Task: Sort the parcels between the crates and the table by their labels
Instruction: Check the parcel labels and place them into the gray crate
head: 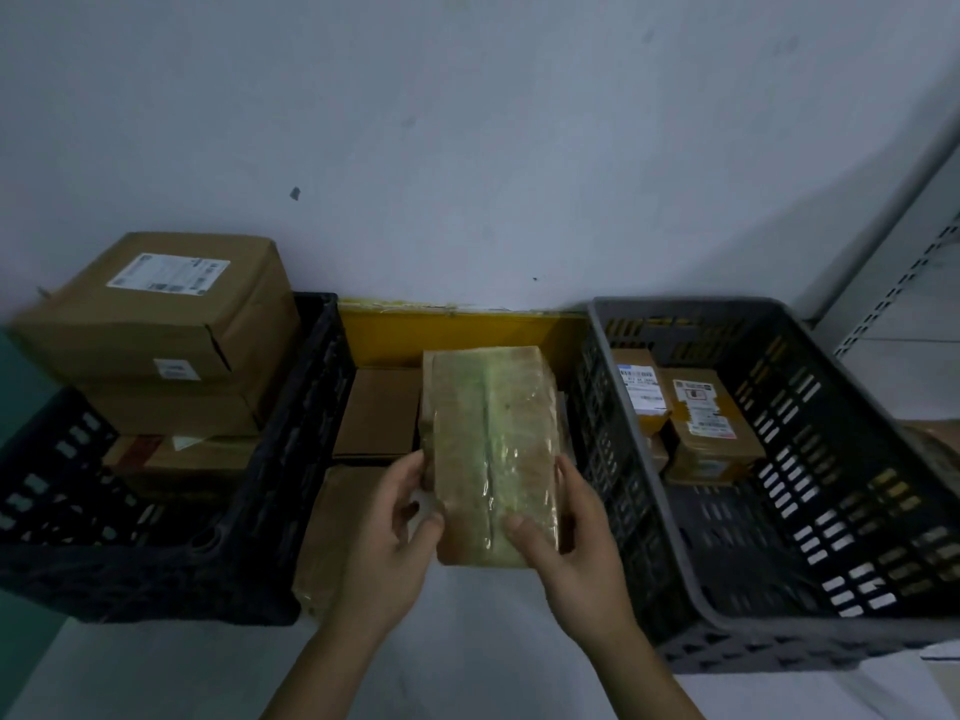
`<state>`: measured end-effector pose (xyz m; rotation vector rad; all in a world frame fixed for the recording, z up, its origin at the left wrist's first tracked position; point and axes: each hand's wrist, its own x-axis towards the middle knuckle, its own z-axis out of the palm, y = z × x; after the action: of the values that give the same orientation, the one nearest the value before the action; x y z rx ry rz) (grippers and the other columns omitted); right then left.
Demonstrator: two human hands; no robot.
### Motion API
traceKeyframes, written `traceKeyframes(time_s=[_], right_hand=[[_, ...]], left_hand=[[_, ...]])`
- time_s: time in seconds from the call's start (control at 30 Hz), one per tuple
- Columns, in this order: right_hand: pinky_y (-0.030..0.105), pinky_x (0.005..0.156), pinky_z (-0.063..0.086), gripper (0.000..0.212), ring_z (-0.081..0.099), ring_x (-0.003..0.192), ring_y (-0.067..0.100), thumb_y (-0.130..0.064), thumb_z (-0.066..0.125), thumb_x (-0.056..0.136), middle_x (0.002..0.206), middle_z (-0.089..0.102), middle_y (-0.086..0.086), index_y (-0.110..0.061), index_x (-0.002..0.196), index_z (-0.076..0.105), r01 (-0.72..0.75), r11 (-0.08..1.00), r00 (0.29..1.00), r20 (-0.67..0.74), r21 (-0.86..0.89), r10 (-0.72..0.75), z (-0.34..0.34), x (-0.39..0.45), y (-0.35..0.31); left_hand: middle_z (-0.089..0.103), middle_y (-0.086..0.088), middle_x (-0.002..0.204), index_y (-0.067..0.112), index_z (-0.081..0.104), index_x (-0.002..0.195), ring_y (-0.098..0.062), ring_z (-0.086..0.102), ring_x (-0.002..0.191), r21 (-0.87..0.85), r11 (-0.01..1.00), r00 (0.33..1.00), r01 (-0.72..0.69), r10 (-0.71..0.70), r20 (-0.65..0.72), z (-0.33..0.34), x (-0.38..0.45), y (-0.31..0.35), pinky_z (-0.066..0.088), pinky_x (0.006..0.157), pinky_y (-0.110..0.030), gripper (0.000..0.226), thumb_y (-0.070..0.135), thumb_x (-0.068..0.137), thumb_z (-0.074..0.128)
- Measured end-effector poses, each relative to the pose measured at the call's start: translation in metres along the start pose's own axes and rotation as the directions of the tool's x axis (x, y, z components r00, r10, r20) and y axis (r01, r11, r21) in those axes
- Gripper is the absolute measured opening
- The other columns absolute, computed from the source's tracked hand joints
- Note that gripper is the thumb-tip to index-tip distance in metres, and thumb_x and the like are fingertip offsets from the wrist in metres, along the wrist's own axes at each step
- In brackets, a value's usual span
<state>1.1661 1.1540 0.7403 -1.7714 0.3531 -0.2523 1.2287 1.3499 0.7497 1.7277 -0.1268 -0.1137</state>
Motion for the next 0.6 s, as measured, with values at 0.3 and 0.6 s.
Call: traceKeyframes(time_s=[0.3,0.6], right_hand=[[0.038,0.121,0.033,0.094,0.013,0.163,0.014,-0.095,0.049,0.080,0.177,0.000,-0.017,-0.052,0.161,0.035,0.194,0.849,0.955,-0.103,-0.492,-0.278,0.007,-0.017,-0.025],[0.031,0.106,0.049,0.086,0.038,0.142,0.004,-0.084,0.063,0.082,0.155,0.033,-0.021,-0.036,0.150,0.045,0.253,0.845,0.918,-0.158,-0.472,-0.363,-0.008,-0.017,-0.035]], left_hand=[[0.049,0.014,0.158,0.056,0.033,0.156,-0.014,0.056,0.140,-0.002,0.999,0.998,0.050,-0.050,0.044,0.026,0.021,0.035,0.057,0.105,-0.048,0.103,0.075,0.070,0.087],[0.070,0.028,0.127,0.053,0.055,0.139,-0.002,0.070,0.117,-0.149,0.986,0.994,0.078,-0.065,0.093,0.022,0.022,0.044,0.062,0.089,-0.032,0.057,0.035,0.092,0.081]])
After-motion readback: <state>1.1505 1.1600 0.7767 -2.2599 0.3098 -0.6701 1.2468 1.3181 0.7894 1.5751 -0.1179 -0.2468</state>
